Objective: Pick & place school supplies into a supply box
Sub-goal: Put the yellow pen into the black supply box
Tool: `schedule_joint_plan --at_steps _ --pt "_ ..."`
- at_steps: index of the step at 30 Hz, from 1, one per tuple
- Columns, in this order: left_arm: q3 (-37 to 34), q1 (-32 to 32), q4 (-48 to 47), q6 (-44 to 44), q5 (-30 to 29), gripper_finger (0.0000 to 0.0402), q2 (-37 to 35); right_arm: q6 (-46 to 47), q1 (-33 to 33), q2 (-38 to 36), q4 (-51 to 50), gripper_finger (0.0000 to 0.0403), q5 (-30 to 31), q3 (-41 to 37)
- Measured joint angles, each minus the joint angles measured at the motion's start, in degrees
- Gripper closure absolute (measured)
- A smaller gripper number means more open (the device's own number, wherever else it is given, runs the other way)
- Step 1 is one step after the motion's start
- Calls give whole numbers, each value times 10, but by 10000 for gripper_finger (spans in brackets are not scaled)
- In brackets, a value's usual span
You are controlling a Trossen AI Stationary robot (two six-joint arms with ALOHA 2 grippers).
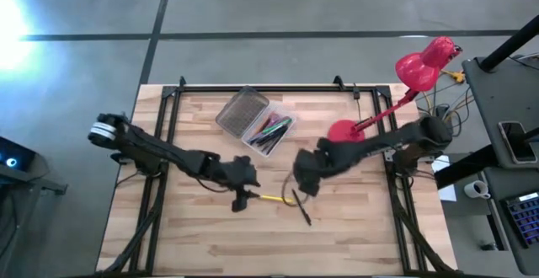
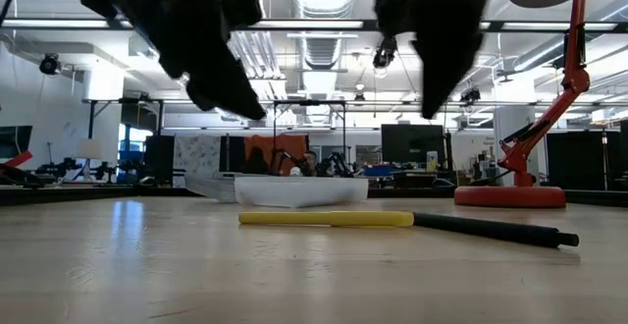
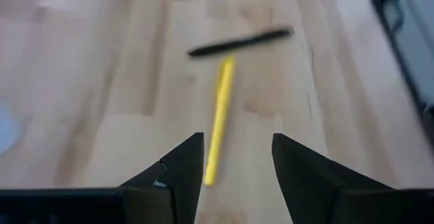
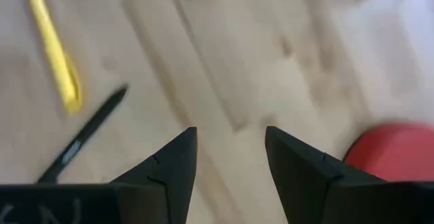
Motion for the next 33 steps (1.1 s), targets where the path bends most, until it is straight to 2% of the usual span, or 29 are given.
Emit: schedule_joint_plan --at_steps 3,9,13,19,22,26,29,33 --pt "28 -13 -9 52 6 242 59 66 46 -10 -2 236 3 -34" --pt "92 -22 -9 66 8 242 154 183 124 -13 -22 234 -2 -78" --pt "134 -21 -9 114 7 242 200 249 163 -12 -20 234 -4 -96" --pt "180 -18 -48 124 3 242 246 319 197 -12 -16 234 -5 -106" --pt "184 -17 -55 125 -20 242 265 339 205 -12 -16 234 -5 -109" --pt "182 -14 -59 122 -20 244 282 350 207 -12 -13 236 -5 -110" --pt "179 -14 -61 120 -19 267 287 350 207 -12 -13 236 -4 -109" --pt "179 -12 -65 120 -13 340 284 344 207 -12 -11 238 0 -108"
